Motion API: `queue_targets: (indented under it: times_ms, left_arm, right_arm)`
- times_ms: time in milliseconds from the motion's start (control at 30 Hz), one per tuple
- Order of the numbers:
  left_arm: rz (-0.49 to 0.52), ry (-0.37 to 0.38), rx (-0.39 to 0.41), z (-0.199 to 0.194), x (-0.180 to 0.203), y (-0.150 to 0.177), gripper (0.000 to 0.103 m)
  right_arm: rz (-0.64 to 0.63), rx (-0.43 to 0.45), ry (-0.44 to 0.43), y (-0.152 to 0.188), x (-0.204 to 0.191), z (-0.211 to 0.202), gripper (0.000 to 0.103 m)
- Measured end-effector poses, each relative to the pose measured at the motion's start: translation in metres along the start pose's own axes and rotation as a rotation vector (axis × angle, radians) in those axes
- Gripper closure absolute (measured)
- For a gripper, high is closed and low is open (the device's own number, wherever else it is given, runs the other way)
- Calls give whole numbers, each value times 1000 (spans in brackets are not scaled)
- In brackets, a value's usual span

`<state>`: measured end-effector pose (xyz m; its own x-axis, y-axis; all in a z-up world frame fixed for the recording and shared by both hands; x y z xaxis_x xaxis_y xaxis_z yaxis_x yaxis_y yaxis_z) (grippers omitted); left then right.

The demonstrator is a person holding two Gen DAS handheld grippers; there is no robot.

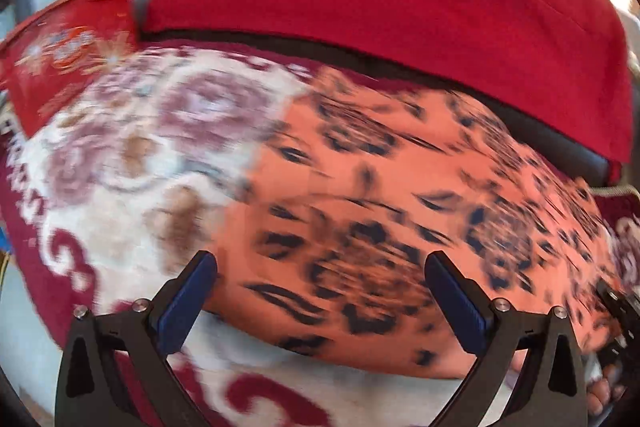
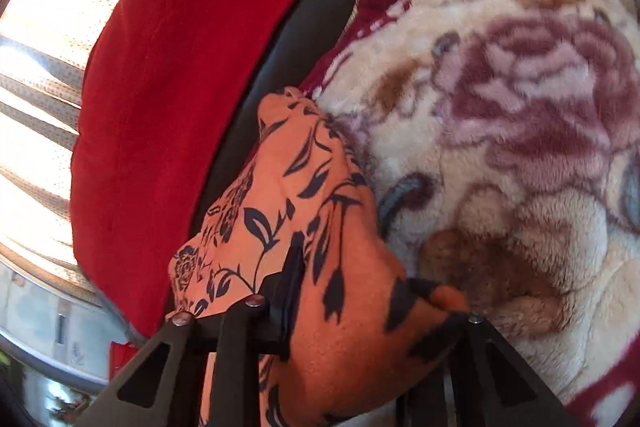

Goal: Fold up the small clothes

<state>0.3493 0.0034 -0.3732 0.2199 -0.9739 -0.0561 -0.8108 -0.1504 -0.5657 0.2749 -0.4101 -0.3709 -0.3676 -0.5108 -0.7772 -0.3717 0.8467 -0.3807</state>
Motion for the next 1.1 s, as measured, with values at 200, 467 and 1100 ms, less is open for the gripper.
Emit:
queue_targets:
  times_ms: [200, 467, 1100]
  left_arm:
    - [-162, -132, 6, 13, -79, -19, 0]
    - [-334, -231, 39, 9, -161, -35, 0]
    - [-382, -155, 74, 2, -169, -50, 0]
  right_arm:
    - [-270, 40, 13, -6, -93, -5, 81]
    - [-451, -61, -121, 69, -239, 31, 82]
    - [-410, -567, -368, 222, -242, 92, 55]
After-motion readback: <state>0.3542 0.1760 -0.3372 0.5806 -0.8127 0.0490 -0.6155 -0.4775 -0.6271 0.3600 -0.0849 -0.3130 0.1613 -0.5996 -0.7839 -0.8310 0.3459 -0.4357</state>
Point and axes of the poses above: each gripper's, at about its wrist camera, not at the fingertips, and z roughly the way its jaws point, x to its right, y to its underside, the point moved 10 cm from there along z, roughly the way its jaws point, and after that the axes turned 12 degrees about -y, right-handed, at the moved point
